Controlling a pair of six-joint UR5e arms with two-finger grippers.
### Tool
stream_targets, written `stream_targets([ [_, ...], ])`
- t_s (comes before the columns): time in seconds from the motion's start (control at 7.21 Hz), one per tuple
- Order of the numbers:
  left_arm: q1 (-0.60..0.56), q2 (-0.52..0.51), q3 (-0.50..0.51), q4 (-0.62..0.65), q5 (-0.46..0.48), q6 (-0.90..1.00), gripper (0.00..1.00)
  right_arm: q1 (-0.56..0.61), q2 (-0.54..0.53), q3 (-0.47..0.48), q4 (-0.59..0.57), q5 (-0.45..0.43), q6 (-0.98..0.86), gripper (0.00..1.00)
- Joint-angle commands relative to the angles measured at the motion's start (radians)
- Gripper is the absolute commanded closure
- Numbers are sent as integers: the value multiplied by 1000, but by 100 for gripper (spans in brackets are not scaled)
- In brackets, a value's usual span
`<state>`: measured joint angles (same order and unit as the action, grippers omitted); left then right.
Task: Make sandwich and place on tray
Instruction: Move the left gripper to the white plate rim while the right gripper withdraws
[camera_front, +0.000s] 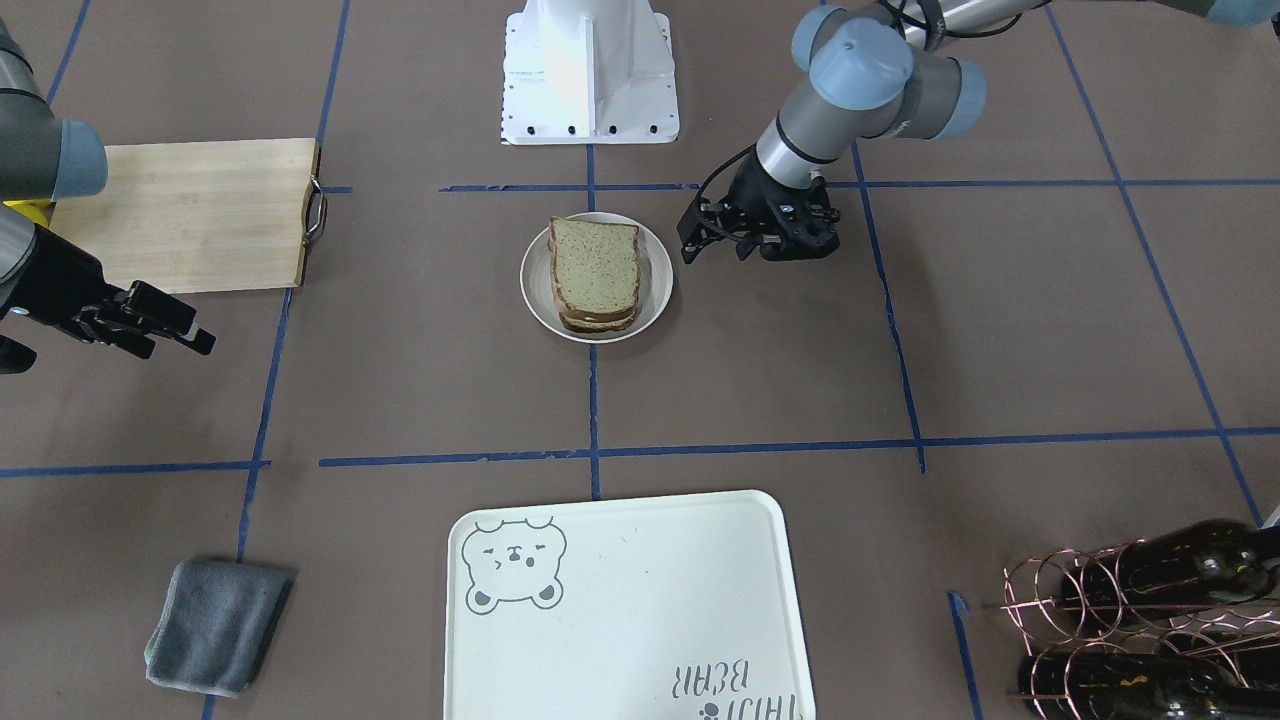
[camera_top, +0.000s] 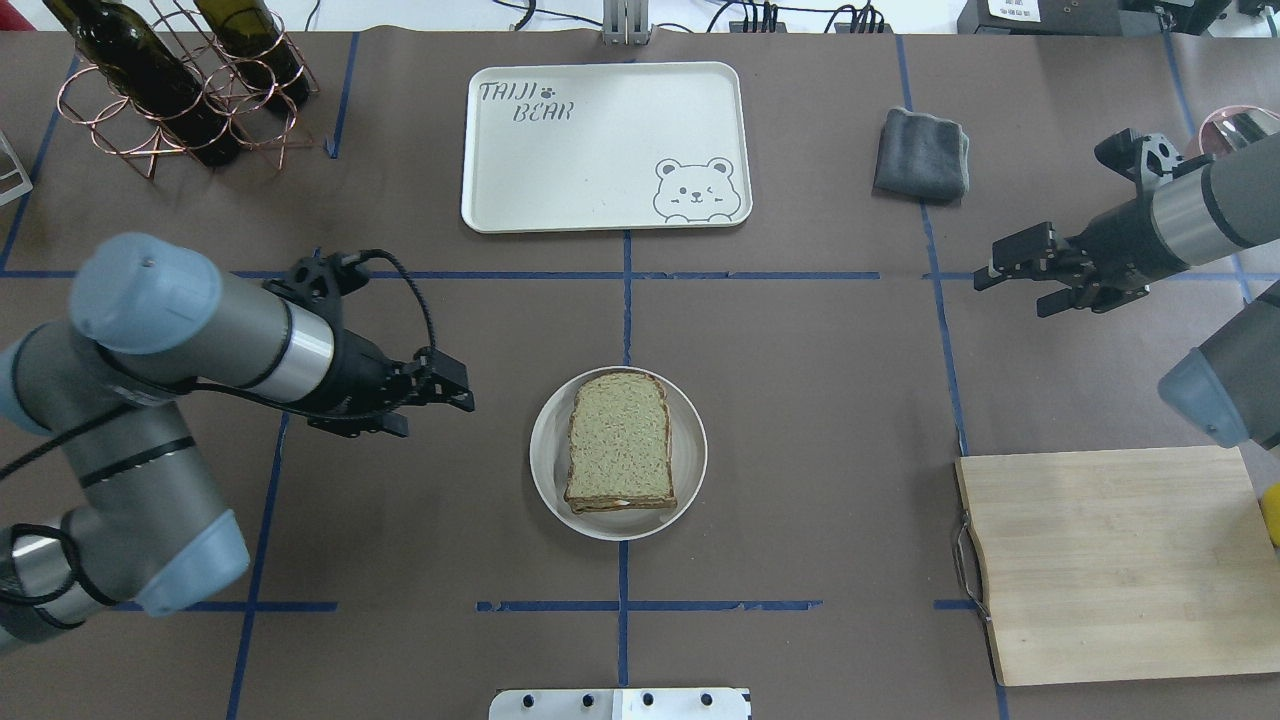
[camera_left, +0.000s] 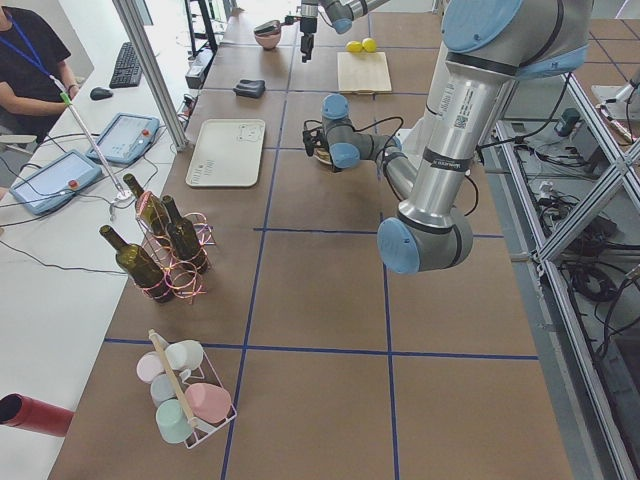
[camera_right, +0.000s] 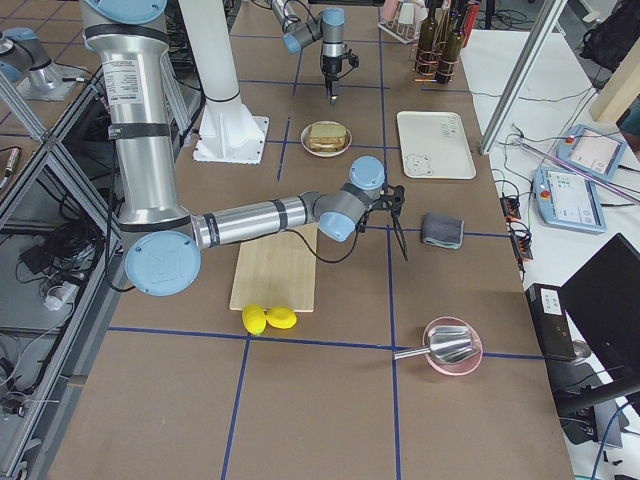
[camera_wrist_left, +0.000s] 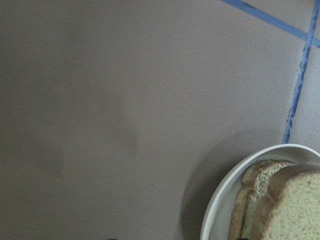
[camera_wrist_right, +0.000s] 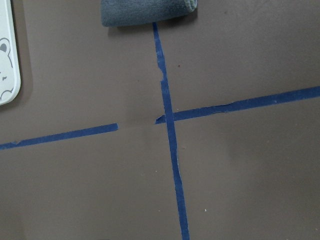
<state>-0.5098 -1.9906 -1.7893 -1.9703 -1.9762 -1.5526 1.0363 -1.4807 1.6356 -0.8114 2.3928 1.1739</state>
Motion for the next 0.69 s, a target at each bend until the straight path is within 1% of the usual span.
stream_targets([
  [0.0,51,-55,66,25,42,0,33,-1,-9,0,0,-4,-7,0],
  [0.14,75,-71,85,22,40,0,39,-1,-9,0,0,-4,-7,0],
  [0.28,79,-74,87,21,39,0,39,-2,-9,0,0,-6,-7,0],
  [0.42,92,-79,105,21,39,0,44,-2,-10,0,0,-4,-7,0],
  [0.55,91,-83,105,21,40,2,62,-4,-10,-2,0,-4,-7,0],
])
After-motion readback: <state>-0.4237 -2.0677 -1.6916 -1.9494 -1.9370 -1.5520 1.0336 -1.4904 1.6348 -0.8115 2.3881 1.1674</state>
